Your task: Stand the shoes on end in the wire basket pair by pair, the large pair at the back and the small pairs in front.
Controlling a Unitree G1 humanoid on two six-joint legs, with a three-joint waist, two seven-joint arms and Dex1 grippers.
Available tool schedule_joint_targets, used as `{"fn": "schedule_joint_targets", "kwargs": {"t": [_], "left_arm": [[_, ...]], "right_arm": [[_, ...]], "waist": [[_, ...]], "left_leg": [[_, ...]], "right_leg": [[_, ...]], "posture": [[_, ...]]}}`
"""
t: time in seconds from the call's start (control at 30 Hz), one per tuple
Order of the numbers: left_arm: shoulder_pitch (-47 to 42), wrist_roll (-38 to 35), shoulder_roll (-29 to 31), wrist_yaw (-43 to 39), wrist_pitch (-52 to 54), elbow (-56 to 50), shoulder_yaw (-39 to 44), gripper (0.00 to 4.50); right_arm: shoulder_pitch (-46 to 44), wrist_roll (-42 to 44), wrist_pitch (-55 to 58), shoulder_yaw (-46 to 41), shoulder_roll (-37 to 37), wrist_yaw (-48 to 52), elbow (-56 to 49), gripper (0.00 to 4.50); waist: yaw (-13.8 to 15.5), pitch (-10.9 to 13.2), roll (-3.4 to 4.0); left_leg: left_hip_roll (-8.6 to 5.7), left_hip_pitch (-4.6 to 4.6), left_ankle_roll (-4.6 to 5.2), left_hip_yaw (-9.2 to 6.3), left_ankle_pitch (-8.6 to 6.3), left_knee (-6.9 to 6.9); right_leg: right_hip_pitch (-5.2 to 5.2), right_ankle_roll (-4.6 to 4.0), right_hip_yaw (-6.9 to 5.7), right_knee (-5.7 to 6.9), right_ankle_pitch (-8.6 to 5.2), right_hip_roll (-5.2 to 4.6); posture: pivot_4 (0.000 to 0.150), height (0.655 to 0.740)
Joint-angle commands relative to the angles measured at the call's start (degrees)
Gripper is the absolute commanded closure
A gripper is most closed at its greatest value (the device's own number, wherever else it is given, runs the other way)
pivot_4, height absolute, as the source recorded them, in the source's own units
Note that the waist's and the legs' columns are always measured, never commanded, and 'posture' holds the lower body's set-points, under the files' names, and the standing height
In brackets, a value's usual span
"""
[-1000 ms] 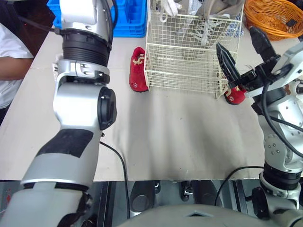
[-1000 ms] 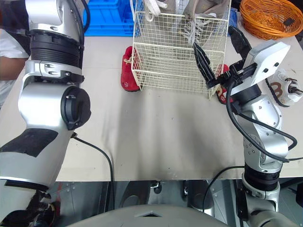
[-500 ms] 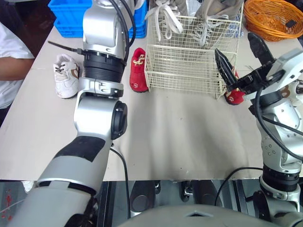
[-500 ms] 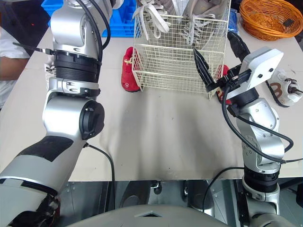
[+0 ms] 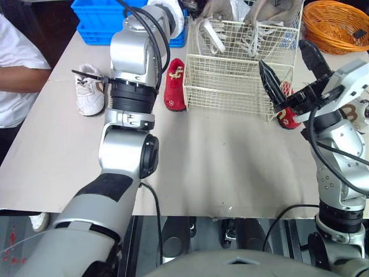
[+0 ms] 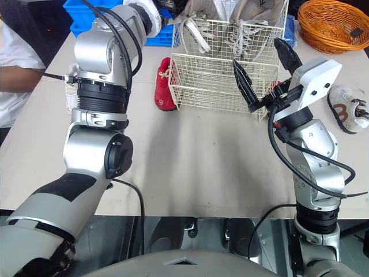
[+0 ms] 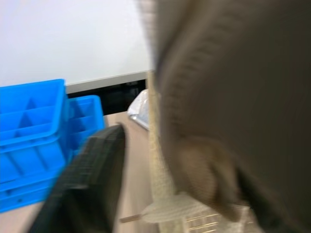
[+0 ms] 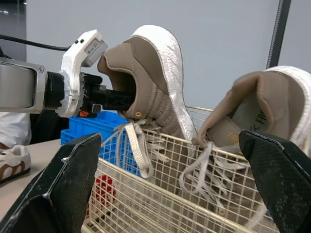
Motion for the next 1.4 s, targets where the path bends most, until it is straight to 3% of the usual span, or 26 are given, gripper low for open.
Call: {"fn": "schedule_joint_targets", "kwargs": {"t": [0.03, 0.57, 1.0, 1.2, 1.4], "left_arm": [[-0.09, 0.05, 0.17, -0.06, 0.67, -0.94, -0.01, 0.05], [0.78, -1.21, 3.03, -4.30, 9.36, -19.78, -1.36, 0.05], [2.82, -1.45, 10.52, -10.28, 14.24, -27.99, -4.84, 0.05], [7.58, -3.15, 11.65, -13.83, 10.97, -28.96, -3.75, 0.05], [15.61, -5.95, 13.14, -23.07, -6.32, -27.24, -2.01, 0.05]], "right_arm": [[-0.98, 0.52, -1.14, -0.29, -0.33, 0.23, -1.32, 0.00], [-1.62, 0.68, -1.41, -0.05, -0.17, 0.51, -0.50, 0.00], [-2.73, 1.02, -1.19, 0.17, -0.05, 1.39, 0.44, 0.00], [-3.04, 0.95, -1.42, 0.25, 0.06, 1.46, 0.79, 0.00], [-3.45, 0.84, -1.74, 0.37, 0.11, 1.44, 1.21, 0.00]], "waist": [[0.03, 0.00, 0.00], [-0.18, 0.01, 0.00], [-0.24, 0.02, 0.01], [-0.21, 0.02, 0.02], [-0.27, 0.01, 0.02]], "left_leg": [[0.00, 0.00, 0.00, 0.00, 0.00, 0.01], [0.01, -0.03, 0.00, 0.03, 0.00, -0.02], [0.02, -0.03, 0.00, 0.03, 0.00, -0.03], [0.01, -0.03, 0.00, 0.03, 0.00, -0.03], [0.02, -0.02, 0.00, 0.04, 0.00, -0.04]], "right_leg": [[0.00, 0.00, 0.00, 0.01, 0.00, -0.01], [-0.11, 0.00, 0.07, 0.07, 0.00, 0.01], [-0.12, -0.01, 0.08, 0.07, 0.00, 0.02], [-0.12, -0.01, 0.09, 0.07, 0.00, 0.01], [-0.12, -0.01, 0.09, 0.07, 0.00, 0.02]], "posture": [[0.150, 0.6860], [0.150, 0.6860], [0.150, 0.6860], [0.150, 0.6860], [0.150, 0.6860]]}}
